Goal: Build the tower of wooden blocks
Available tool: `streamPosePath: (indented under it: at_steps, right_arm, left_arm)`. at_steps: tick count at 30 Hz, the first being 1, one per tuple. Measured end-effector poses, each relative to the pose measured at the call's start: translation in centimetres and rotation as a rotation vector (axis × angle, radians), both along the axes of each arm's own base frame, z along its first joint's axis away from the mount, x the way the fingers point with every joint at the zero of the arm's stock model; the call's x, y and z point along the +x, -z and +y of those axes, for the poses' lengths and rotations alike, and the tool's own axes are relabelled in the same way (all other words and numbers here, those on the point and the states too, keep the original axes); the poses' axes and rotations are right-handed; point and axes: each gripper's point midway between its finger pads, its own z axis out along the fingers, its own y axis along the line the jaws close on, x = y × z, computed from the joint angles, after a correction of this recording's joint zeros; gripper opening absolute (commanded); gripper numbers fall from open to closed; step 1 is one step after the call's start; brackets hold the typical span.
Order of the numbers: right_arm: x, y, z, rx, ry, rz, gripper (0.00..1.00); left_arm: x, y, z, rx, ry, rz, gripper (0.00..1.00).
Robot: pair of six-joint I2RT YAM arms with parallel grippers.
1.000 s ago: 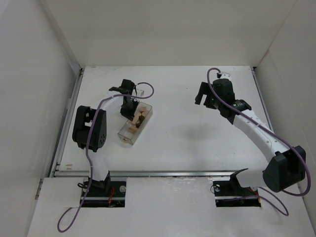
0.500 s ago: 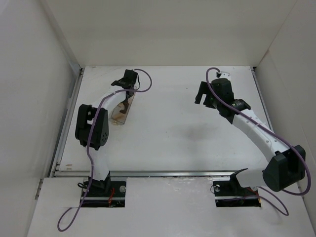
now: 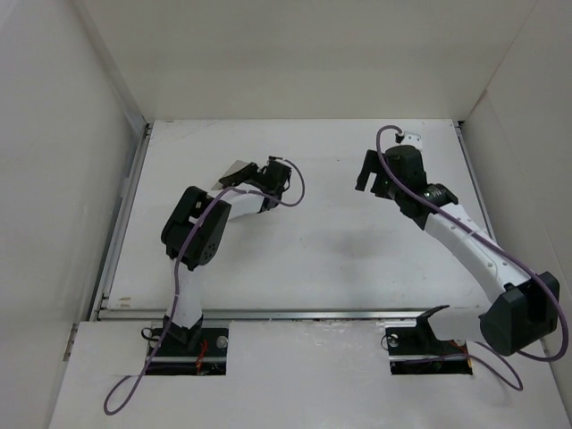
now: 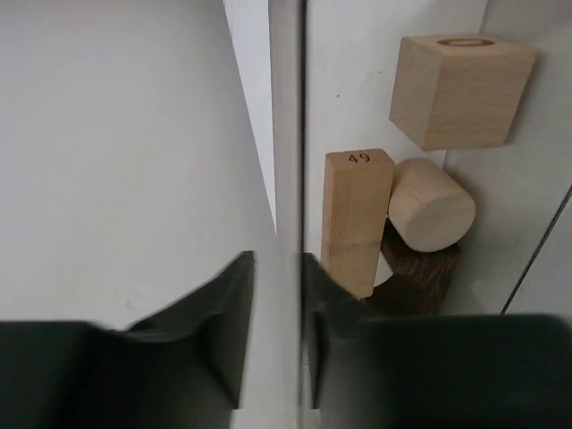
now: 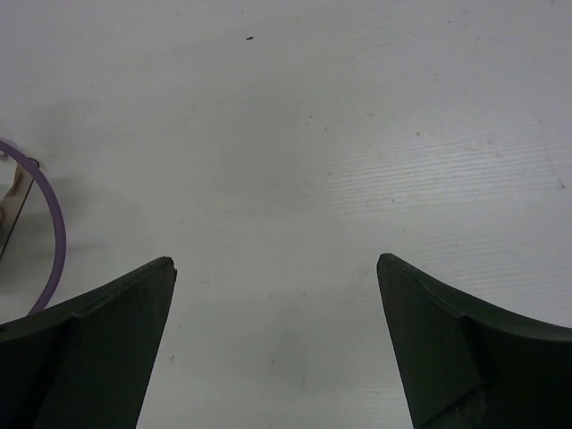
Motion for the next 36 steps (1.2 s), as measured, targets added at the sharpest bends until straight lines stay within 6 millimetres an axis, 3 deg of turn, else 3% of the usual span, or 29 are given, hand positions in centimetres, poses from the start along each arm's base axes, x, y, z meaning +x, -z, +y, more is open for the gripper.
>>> streamPosePath:
  at_steps: [2, 9, 10, 13, 16, 19, 22, 25, 26, 27, 29, 31, 32, 34, 36]
  right_arm:
    - [-0.3, -0.2, -0.2, -0.001, 0.005, -0.006, 1.00]
    - [-1.1, -0.1, -0.8, -0.006, 0.013, -0.009, 1.00]
    - [-1.2, 0.0, -0.8, -0.007, 0.014, -0.008, 1.00]
    - [-1.3, 0.2, -0.9, -0.011, 0.016, -0.003, 1.00]
    - [-1.4, 0.3, -0.9, -0.012, 0.015, -0.001, 1.00]
    - [-1.5, 0.4, -0.7, -0.013, 0.009, 0.002, 1.00]
    - [-1.8, 0.8, -0.7, -0.022, 0.001, 0.012, 1.00]
    - [-1.9, 1.0, -0.8, -0.032, -0.004, 0.018, 1.00]
    - [-2.0, 1.0, -0.8, -0.035, -0.007, 0.018, 1.00]
    - [-2.0, 1.0, -0.7, -0.036, -0.011, 0.019, 1.00]
    - [-1.9, 1.1, -0.6, -0.036, -0.017, 0.023, 1.00]
    - [-1.8, 1.3, -0.4, -0.033, -0.026, 0.029, 1.00]
    - [-1.7, 1.3, -0.2, -0.031, -0.032, 0.032, 1.00]
    - [-1.6, 1.4, 0.1, -0.029, -0.044, 0.037, 1.00]
    - [-1.6, 1.3, 0.4, -0.025, -0.059, 0.037, 1.00]
  left_arm:
    - [-0.3, -0.2, -0.8, -0.005, 0.007, -0.002, 0.41]
    - [-1.1, -0.1, -2.8, -0.071, 0.016, 0.026, 0.68]
    - [-1.3, 0.1, -2.8, -0.077, 0.017, 0.040, 0.82]
    - [-1.8, 0.5, -3.5, -0.125, 0.026, 0.097, 1.00]
    - [-1.6, 0.4, -5.0, -0.241, 0.045, 0.147, 1.00]
    - [-1.3, -1.0, -6.0, -0.398, 0.052, 0.134, 1.00]
    - [-1.0, -4.6, -5.5, -0.572, 0.030, 0.033, 1.00]
    - [-0.9, -11.5, -4.0, -0.766, 0.032, -0.178, 1.00]
    - [-0.9, -12.5, -3.8, -0.789, 0.034, -0.210, 1.00]
    - [-1.3, -16.5, -2.5, -0.871, 0.039, -0.346, 1.00]
    - [-2.1, -20.9, -1.2, -0.933, 0.062, -0.470, 1.00]
    - [-2.3, -22.3, -1.1, -0.959, 0.090, -0.499, 0.97]
    - [-2.3, -22.0, -1.3, -0.960, 0.110, -0.482, 0.97]
    - [-2.1, -19.6, -2.2, -0.948, 0.140, -0.398, 1.00]
    - [-1.9, -14.5, -3.1, -0.919, 0.141, -0.245, 1.00]
